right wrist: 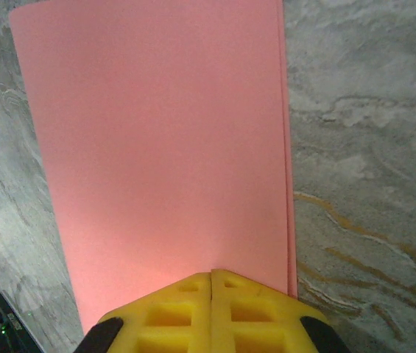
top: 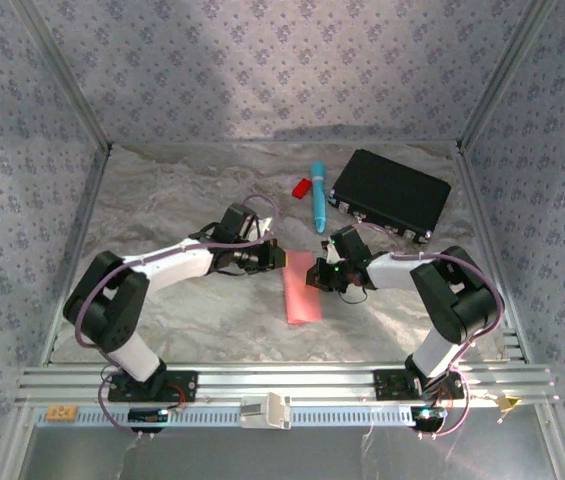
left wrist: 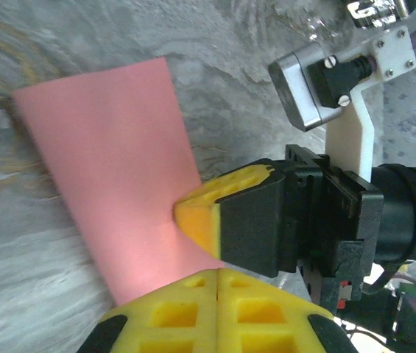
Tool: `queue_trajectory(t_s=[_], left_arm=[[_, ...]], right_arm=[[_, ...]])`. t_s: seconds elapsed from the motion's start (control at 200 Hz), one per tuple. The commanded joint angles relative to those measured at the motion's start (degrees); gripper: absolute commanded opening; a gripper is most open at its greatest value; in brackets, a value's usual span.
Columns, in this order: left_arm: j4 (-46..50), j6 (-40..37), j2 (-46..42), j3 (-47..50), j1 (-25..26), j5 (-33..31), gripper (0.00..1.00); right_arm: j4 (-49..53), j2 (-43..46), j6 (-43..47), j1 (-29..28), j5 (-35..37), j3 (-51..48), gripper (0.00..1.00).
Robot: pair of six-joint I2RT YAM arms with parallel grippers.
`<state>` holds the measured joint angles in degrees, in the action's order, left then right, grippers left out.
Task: Fold a paper plane with a square sheet of paper (pick it up from the middle)
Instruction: Hold the square sheet of paper at the center of the table, then first fold the square sheet of paper in half at the center of the table.
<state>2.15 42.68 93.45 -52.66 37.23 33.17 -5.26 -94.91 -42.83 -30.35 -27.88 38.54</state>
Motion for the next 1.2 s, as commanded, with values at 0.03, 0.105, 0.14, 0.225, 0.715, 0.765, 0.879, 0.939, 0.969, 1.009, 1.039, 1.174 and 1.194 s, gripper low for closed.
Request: queue_trajectory(t_s=[0.03, 0.105, 0.14, 0.225, 0.715, 0.765, 0.879, 0.939, 0.969, 1.009, 1.039, 1.174, 1.194], left_arm=[[-7.3, 2.6, 3.1, 0.1, -0.3, 6.7, 0.0], [-9.4, 4.0, 5.6, 0.1, -0.7, 8.7, 0.0], [-10.2, 4.6, 6.5, 0.1, -0.8, 9.3, 0.0], [-10.4, 4.8, 8.0, 0.1, -1.0, 9.4, 0.0], [-8.7, 2.8, 11.4, -0.2, -1.4, 10.6, 0.0], [-8.3, 2.7, 12.0, -0.4, -1.4, 10.8, 0.0], [-8.2, 2.6, 13.0, -0.5, -1.4, 10.9, 0.0], [-8.0, 2.5, 13.4, -0.6, -1.3, 11.0, 0.0], [-7.9, 2.4, 13.6, -0.6, -1.3, 11.1, 0.0], [-7.7, 2.2, 13.7, -0.5, -1.3, 11.0, 0.0], [-7.5, 2.1, 13.8, -0.5, -1.3, 10.9, 0.0], [-3.3, -1.5, 14.1, -0.8, -1.4, 9.2, 0.0], [-2.4, -2.3, 14.2, -0.7, -1.4, 8.7, 0.0]], right_arm=[[6.5, -2.7, 0.0, -0.3, 3.4, -1.2, 0.0], [7.2, -2.7, 0.2, -0.2, 4.0, -1.1, 0.0], [7.4, -2.6, 0.2, -0.2, 4.1, -1.1, 0.0], [7.2, -2.5, 0.1, 0.0, 4.0, -1.2, 0.0], [7.6, -2.3, 0.0, 0.0, 4.4, -1.4, 0.0], [7.6, -2.3, -0.1, 0.1, 4.4, -1.4, 0.0], [7.6, -2.2, -0.1, 0.1, 4.6, -1.6, 0.0], [7.6, -2.2, -0.1, 0.0, 4.7, -1.7, 0.0], [7.6, -2.3, -0.1, 0.1, 4.7, -1.7, 0.0], [7.6, -2.2, -0.1, 0.1, 4.7, -1.6, 0.0], [7.5, -2.2, -0.1, 0.1, 4.7, -1.7, 0.0], [7.4, -2.3, -0.3, 0.0, 4.9, -1.9, 0.0], [7.4, -2.3, -0.4, 0.0, 4.9, -1.9, 0.0]])
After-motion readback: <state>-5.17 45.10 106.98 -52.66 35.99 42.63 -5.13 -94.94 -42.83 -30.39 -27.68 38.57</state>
